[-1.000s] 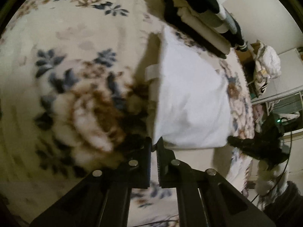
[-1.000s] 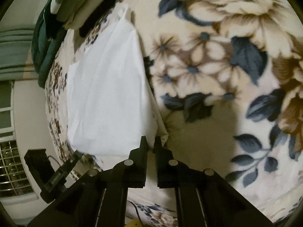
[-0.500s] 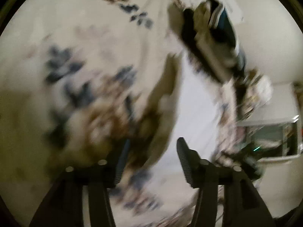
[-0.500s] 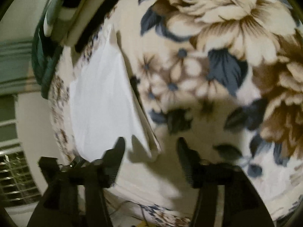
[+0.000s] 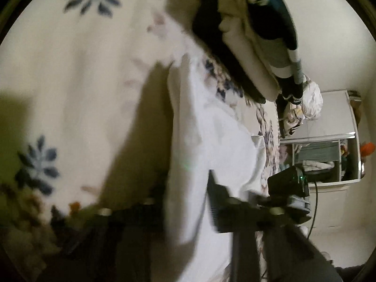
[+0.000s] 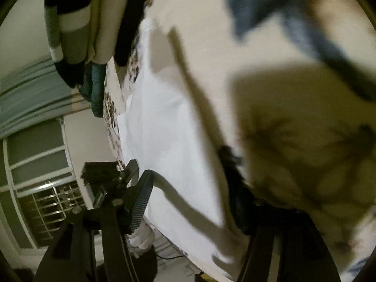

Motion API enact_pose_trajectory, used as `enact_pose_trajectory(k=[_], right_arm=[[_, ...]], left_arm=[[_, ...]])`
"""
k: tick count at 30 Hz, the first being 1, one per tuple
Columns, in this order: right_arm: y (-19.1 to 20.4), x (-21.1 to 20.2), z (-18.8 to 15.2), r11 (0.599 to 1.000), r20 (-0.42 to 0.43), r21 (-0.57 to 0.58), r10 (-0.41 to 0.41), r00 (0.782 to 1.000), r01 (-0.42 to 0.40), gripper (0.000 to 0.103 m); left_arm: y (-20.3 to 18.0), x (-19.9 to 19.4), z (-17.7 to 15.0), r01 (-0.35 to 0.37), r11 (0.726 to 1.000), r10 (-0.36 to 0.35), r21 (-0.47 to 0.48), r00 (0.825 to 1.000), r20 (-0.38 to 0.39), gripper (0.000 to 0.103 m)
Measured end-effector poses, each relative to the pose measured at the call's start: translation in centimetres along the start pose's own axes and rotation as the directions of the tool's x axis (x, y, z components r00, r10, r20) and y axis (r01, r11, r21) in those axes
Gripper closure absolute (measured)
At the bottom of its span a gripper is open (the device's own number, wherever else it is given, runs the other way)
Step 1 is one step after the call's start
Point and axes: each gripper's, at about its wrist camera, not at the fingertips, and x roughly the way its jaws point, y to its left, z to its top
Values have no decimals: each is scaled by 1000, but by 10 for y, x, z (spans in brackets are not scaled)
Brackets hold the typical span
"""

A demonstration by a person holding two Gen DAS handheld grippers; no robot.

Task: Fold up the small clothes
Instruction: 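Lift the folded shirt with both grippers and place it on the striped garment stack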

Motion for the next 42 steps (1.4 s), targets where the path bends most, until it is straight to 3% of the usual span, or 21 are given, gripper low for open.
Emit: enact_pose_trajectory(k=[1,2,11,18,22,26,31,36,42], right_arm=[[1,2,-2,1000,-3,-2,-10,1000,10,85],[3,2,-4,1000,9,1,-21,1000,21,88],[78,-49,-27,994,100,-89,-60,993,69,92],[159,-133,-23,982,191,-178,-28,981,62,92],[206,-168,15,967,245,-241,-22,969,83,92],[246,-186,82,952,286,-287,-22,958,108,92],[281,-176,164,945,305,-299,-38,952,134,92],[273,-154,227,945,299,-272,-95,950,180,92],[256,-129,250,923,283,-272,-192,940,271,92]], left_arm=[[-4,-1,1,-8,1000,8,4,1000,6,90],[-10,-6,0,-18,1000,18,11,1000,16,91],[-78,-57,4,-37,992,29,119,997,70,91],[-157,-89,50,-26,977,-6,213,989,145,91],[-195,-82,100,-43,971,-4,234,980,199,91],[-215,-63,159,-78,967,18,243,971,238,91],[-224,-32,220,-142,954,69,265,961,268,91],[-216,11,261,-226,931,158,286,957,242,91],[-214,29,266,-328,895,261,302,935,242,84]])
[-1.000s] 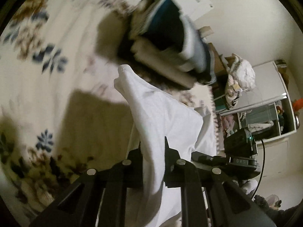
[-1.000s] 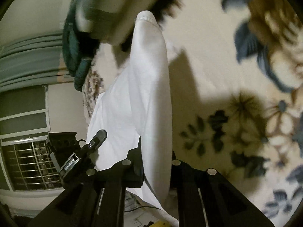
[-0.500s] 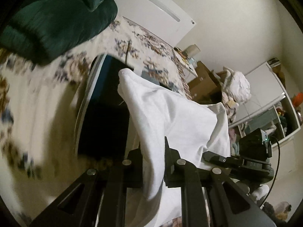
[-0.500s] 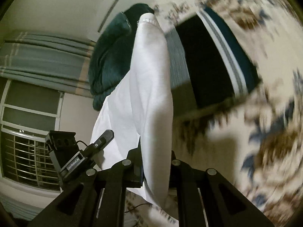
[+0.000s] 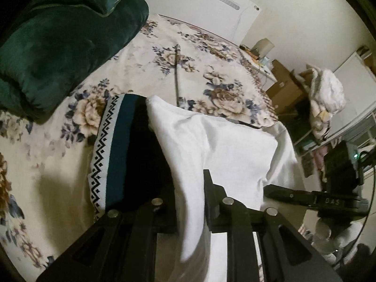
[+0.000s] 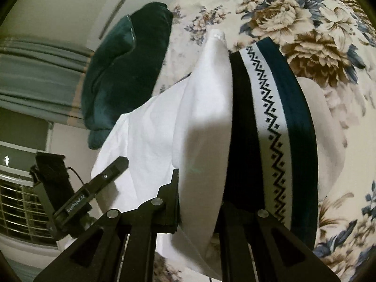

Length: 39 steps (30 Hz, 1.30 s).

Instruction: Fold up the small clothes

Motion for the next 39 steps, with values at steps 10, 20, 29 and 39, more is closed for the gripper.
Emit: enact_pose_trajectory(k=[10,20,29,39], right_arm=[[53,-5,-23,884,98,-217,-403,910,415,60],[68,-53,-76,680,300,-152,-660,689,717,0],[98,-117,-126,616,369,-95,-708,602,782,0],[179,-243,-207,634,471,-75,-658,588,769,0]], left_arm=[[-20,-14,-12,-308,951,305,40,950,64,16],[-45,-51,-37,-392,917,383,71,916,117,0],[-83,-119,-57,-432,899,416,77,895,162,0],[-145,-239,-96,-436,897,412,72,884,221,0]])
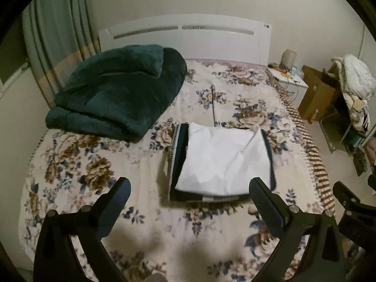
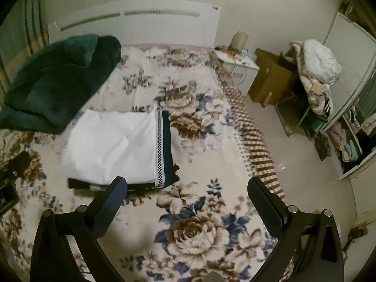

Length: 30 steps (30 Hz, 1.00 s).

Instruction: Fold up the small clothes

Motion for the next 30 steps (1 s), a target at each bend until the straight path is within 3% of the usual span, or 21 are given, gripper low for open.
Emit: enact_pose_trajectory(k=[7,15,21,30], right_arm=[[-28,-130,-23,1000,85,17,19,996,-21,0],[-56,-263,-48,998,189,29,50,981,-56,0],[-63,-331,-60,997,246,26,62,967,-70,0],[-68,-385,-70,996,282,12,85,956,-92,0]], left_arm=[[-2,-111,-13,0,1000,0,4,998,70,0],[0,-195,-29,-5,1000,5,0,993,116,0],[3,-245,-35,-8,1000,9,-5,986,165,0],[9,-286,-46,7,1000,-1,-26,980,201,0]])
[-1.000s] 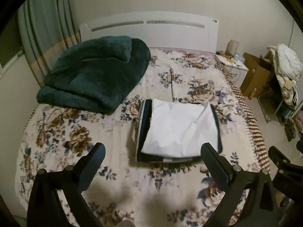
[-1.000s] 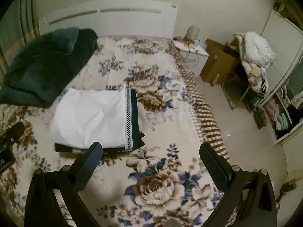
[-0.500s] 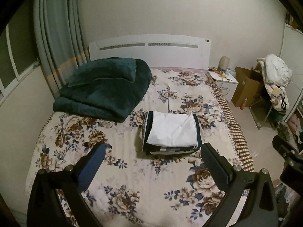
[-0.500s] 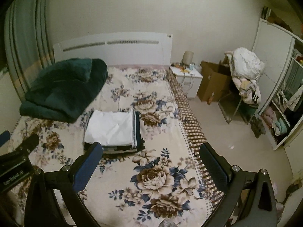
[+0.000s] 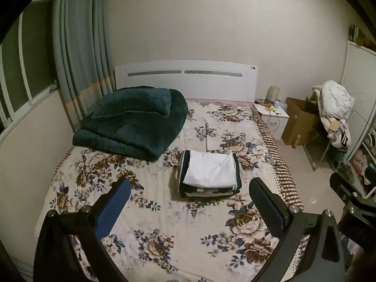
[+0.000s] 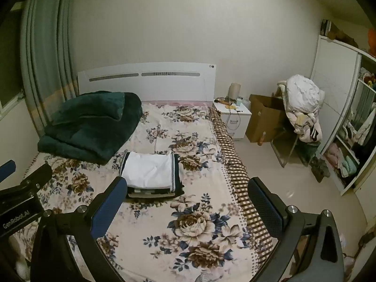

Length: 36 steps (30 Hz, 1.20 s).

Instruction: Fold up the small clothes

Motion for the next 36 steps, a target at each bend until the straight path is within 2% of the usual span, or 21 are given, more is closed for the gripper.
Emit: enact_pose_trajectory(k=[15,36], right_arm=[[0,-24,8,1000,3,-11,4,1000,-4,0],[-1,-26,12,1000,0,-10,16,1000,-16,0]], left_arm=[[0,-19,-10,-37,999,37,-7,999,0,0],[-1,-23,-8,-37,999,37,-3,999,-7,0]])
